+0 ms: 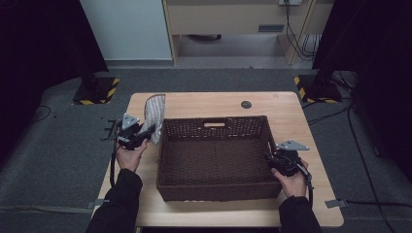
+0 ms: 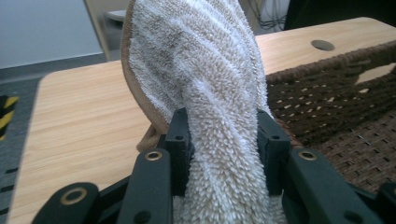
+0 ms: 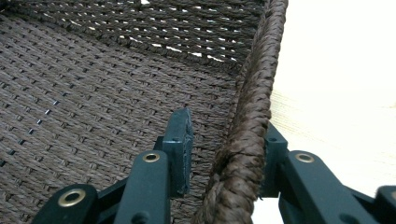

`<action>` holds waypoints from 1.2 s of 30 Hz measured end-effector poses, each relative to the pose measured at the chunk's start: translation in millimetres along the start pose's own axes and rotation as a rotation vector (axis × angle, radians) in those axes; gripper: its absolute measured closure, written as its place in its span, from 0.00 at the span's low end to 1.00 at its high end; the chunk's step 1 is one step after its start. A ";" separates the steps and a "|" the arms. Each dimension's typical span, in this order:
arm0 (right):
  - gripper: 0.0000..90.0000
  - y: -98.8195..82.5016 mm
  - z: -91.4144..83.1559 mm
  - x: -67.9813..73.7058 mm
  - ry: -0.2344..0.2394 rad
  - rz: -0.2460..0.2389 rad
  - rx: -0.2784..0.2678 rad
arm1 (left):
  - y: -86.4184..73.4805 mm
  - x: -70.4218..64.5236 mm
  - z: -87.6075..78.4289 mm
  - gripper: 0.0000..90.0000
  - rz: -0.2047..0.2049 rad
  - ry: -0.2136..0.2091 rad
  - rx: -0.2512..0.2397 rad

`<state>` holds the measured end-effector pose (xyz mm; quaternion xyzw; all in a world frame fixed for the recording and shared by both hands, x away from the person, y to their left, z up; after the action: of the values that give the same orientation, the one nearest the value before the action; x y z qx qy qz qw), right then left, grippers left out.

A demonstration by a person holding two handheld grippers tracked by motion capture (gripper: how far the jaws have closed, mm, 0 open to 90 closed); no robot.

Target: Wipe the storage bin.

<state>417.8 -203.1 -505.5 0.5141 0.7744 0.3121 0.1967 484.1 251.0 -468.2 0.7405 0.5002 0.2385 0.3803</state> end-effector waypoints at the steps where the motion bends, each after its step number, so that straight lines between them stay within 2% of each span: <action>1: 0.72 -0.1 0.1 -0.3 -0.001 -0.002 0.000 | -1.0 -0.9 2.1 0.71 0.006 -0.004 0.005; 3: 0.72 -0.2 0.2 -0.4 0.001 -0.002 -0.001 | -4.6 -1.3 6.7 0.71 0.017 -0.001 0.023; 9: 0.71 0.2 0.2 -0.4 0.001 -0.006 -0.003 | -20.4 2.5 23.5 0.71 0.002 0.006 0.097; 11: 0.71 0.3 0.2 -0.2 0.001 -0.003 -0.003 | -26.5 2.3 29.9 0.71 0.014 0.014 0.132; 12: 0.71 0.2 0.2 -0.2 0.001 -0.004 -0.002 | -31.6 0.9 35.3 0.71 0.035 0.025 0.173; 14: 0.71 0.1 0.1 -0.3 0.003 -0.007 -0.003 | -39.8 -2.5 43.3 0.71 0.061 0.049 0.208; 16: 0.70 0.3 0.0 -0.3 0.003 -0.007 -0.003 | -44.1 -3.5 47.6 0.71 0.064 0.062 0.234; 18: 0.70 0.1 -0.1 -0.3 0.004 -0.007 -0.003 | -45.9 -3.2 47.9 0.71 0.052 0.058 0.237; 21: 0.70 0.0 -0.1 0.0 0.005 -0.004 -0.002 | -45.4 -0.2 43.7 0.71 0.013 0.027 0.222; 22: 0.70 -0.2 -0.1 0.0 0.003 -0.004 -0.001 | -41.0 2.6 37.5 0.71 -0.021 0.004 0.181; 26: 0.70 -0.5 0.0 -0.2 0.004 -0.005 -0.002 | -22.4 8.2 11.0 0.71 -0.076 -0.063 0.045; 28: 0.70 -0.5 0.1 -0.2 0.004 -0.005 -0.002 | -13.2 6.2 -2.8 0.71 -0.075 -0.098 -0.021; 30: 0.70 -0.5 0.1 -0.2 0.003 -0.006 -0.002 | -7.7 1.4 -11.1 0.71 -0.059 -0.120 -0.061; 33: 0.70 -0.6 0.1 -0.2 0.002 -0.006 -0.001 | -6.6 -5.9 -12.1 0.71 -0.030 -0.133 -0.064; 34: 0.70 -0.6 0.1 -0.3 0.002 -0.008 -0.002 | -8.1 -8.1 -9.0 0.71 -0.013 -0.126 -0.044; 36: 0.70 -0.4 0.0 -0.1 0.002 -0.006 -0.002 | -11.3 -8.6 -3.7 0.71 -0.009 -0.121 -0.014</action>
<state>417.5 -203.3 -505.7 0.5110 0.7760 0.3127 0.1972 471.7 246.7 -474.8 0.7486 0.4777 0.1954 0.4161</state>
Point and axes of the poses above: each handheld gripper's, and its own axes: z roughly forward along the jaws, y roughly out of its top, x roughly to its left, the point moved 6 cm from there along z, roughly forward along the jaws, and after that the axes turned 8 degrees about x, right-handed, at the moved point
